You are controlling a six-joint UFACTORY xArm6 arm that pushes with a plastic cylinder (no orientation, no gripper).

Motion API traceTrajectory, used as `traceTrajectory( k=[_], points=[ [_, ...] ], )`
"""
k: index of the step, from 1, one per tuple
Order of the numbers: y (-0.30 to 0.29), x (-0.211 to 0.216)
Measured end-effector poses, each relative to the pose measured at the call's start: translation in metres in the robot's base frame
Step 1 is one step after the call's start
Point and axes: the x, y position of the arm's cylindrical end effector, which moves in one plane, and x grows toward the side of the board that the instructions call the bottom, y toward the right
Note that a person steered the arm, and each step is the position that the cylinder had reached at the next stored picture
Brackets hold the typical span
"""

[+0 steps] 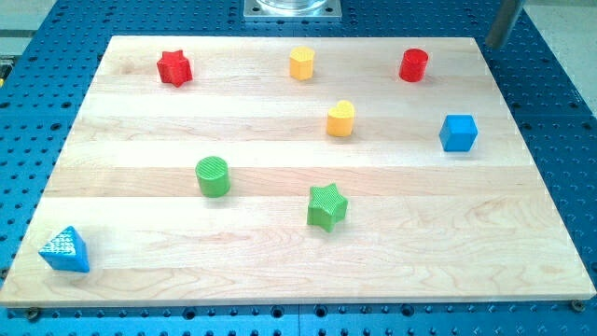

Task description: Move the red star and green star to the top left corner of the board

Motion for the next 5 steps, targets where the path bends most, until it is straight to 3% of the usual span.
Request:
traceTrajectory(
  k=[1,2,3,5],
  points=[
    [0.002,0.018],
    [-0.038,0.05],
    [-0.047,0.111],
    [-0.031,0.178]
  ],
)
